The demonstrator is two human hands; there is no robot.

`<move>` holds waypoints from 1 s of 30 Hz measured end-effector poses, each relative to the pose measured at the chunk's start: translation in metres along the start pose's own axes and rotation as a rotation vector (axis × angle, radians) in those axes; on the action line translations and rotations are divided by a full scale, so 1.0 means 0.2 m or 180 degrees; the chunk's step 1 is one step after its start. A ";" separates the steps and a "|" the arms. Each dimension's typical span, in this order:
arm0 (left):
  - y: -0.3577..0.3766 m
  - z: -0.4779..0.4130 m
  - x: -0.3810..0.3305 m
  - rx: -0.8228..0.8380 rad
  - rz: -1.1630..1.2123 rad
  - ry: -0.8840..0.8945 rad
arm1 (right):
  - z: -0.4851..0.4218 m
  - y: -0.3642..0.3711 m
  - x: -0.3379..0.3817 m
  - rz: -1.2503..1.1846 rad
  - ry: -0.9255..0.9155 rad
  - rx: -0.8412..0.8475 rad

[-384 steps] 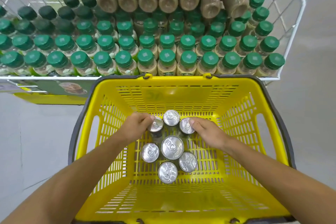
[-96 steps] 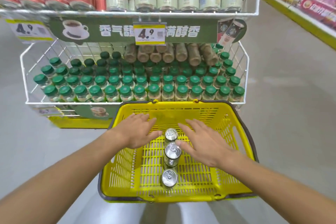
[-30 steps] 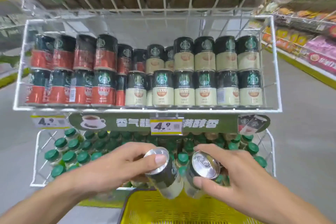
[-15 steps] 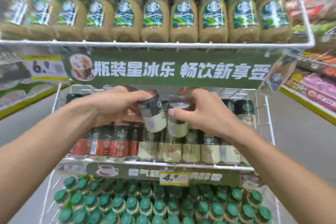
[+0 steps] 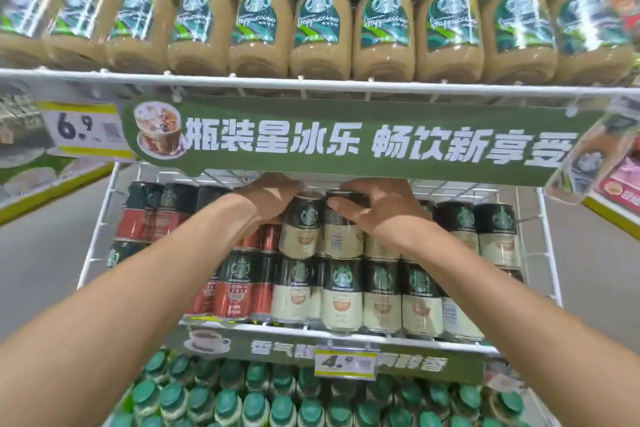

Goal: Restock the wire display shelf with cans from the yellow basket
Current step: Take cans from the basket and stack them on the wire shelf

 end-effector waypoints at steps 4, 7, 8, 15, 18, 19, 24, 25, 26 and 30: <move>-0.01 -0.05 0.01 -0.0509 -0.0231 0.0134 | -0.02 0.01 0.02 0.0233 0.0036 -0.0107; 0.00 -0.06 -0.01 -0.1018 -0.0564 0.0492 | -0.05 0.02 0.03 0.0566 0.0099 -0.0211; 0.01 -0.07 -0.02 -0.1192 -0.0747 0.0692 | -0.05 0.02 0.03 0.0723 0.0079 -0.0244; -0.02 -0.05 0.01 -0.0935 -0.1327 0.1317 | -0.07 0.03 0.04 0.1334 -0.0394 -0.0384; -0.05 -0.03 0.05 -0.0625 -0.1406 0.1337 | -0.08 0.04 0.02 0.1272 -0.0526 -0.0308; -0.06 -0.03 0.05 -0.0567 -0.1407 0.1385 | -0.08 0.05 0.02 0.1248 -0.0571 -0.0292; -0.05 -0.03 0.03 -0.0561 -0.1473 0.1550 | -0.08 0.04 0.02 0.1319 -0.0785 -0.0337; -0.04 -0.02 0.02 -0.0582 -0.1492 0.1569 | -0.08 0.04 0.03 0.1349 -0.0806 -0.0335; -0.03 -0.01 0.02 -0.0621 -0.1520 0.1578 | -0.08 0.04 0.03 0.1385 -0.0807 -0.0328; -0.02 0.00 0.01 -0.0800 -0.1630 0.1468 | -0.09 0.04 0.04 0.1503 -0.0737 -0.0240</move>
Point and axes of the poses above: each hand's wrist, its own z-axis away from the middle knuckle, its own y-axis out of the palm, x = y × z, the point moved 5 cm from there along -z, towards the middle knuckle, and after that the axes turned 6 degrees about x, right-handed, at the moved point
